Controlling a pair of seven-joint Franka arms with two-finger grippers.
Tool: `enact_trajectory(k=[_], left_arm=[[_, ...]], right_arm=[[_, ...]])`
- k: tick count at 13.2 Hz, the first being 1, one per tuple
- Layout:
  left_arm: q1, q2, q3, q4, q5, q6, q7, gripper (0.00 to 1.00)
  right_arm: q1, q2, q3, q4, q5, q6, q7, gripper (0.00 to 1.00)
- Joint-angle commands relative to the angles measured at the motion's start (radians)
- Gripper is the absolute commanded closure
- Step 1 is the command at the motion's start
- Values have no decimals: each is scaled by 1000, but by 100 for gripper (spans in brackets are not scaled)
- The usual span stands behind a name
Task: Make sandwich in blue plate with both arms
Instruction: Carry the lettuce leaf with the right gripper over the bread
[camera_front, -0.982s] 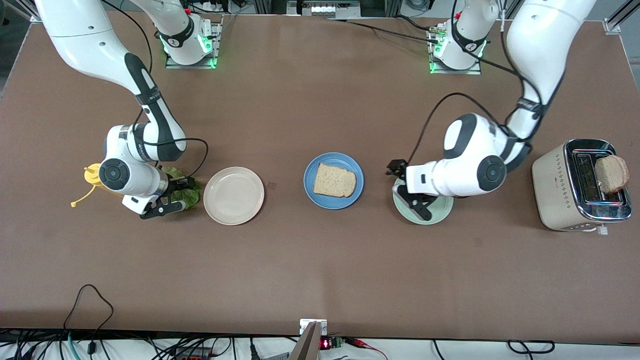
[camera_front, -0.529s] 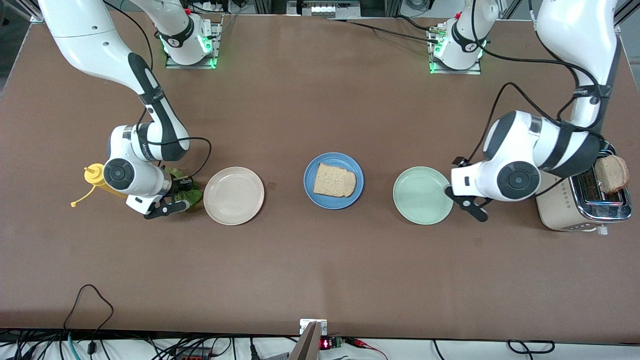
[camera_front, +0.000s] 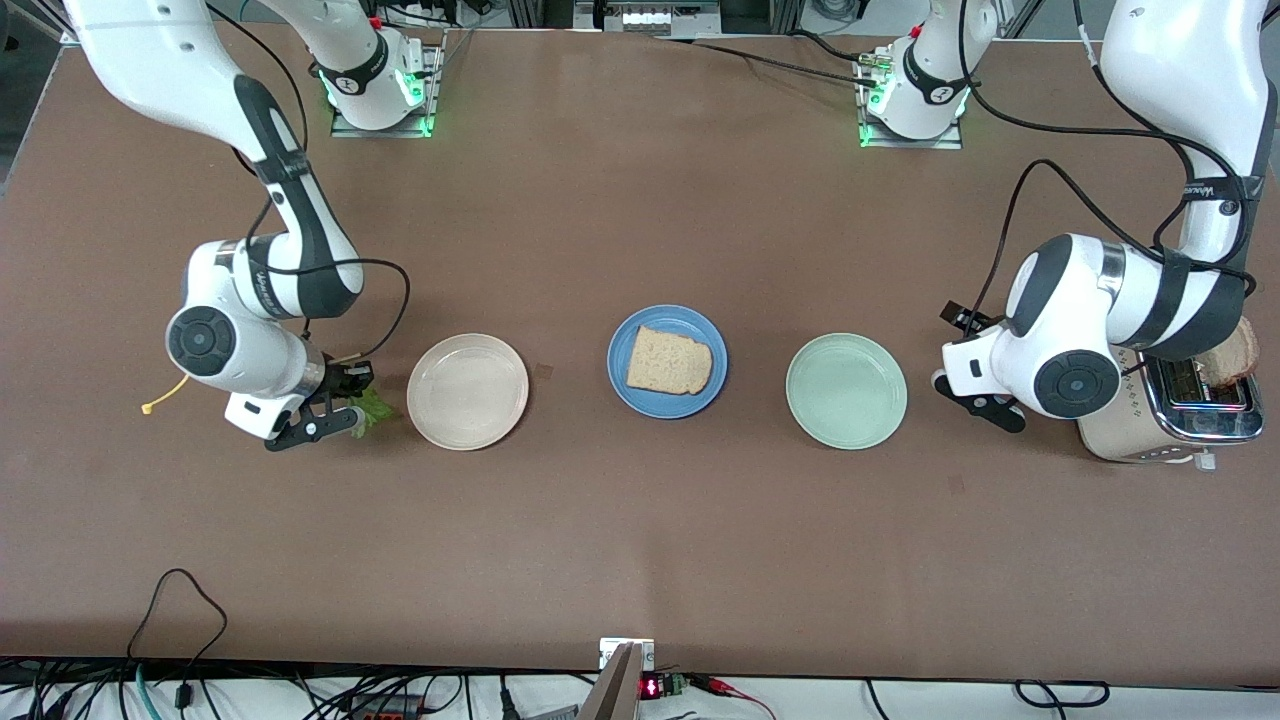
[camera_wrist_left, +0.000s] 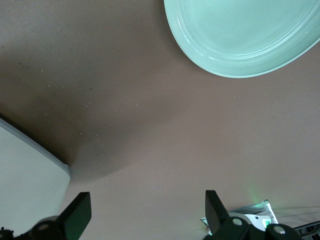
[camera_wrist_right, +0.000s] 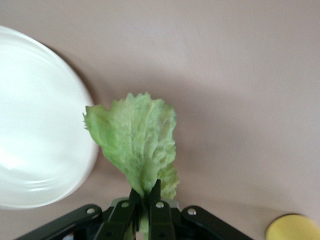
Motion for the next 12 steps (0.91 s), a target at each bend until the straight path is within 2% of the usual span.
enact_trajectory(k=[1, 4, 7, 10, 12], left_arm=[[3, -6, -6, 11, 17, 0, -21, 0], [3, -9, -6, 41, 19, -3, -20, 0], [3, -9, -6, 54, 17, -5, -20, 0], [5, -14, -6, 53, 19, -19, -20, 0], [5, -18, -6, 57, 14, -19, -24, 0]], right_arm=[[38, 57, 78, 260, 22, -166, -34, 100], [96, 150, 157, 415, 60, -158, -73, 100], [183, 196, 168, 483, 61, -145, -236, 100], [188, 277, 262, 564, 61, -126, -425, 100], [248, 319, 273, 601, 55, -96, -499, 100]])
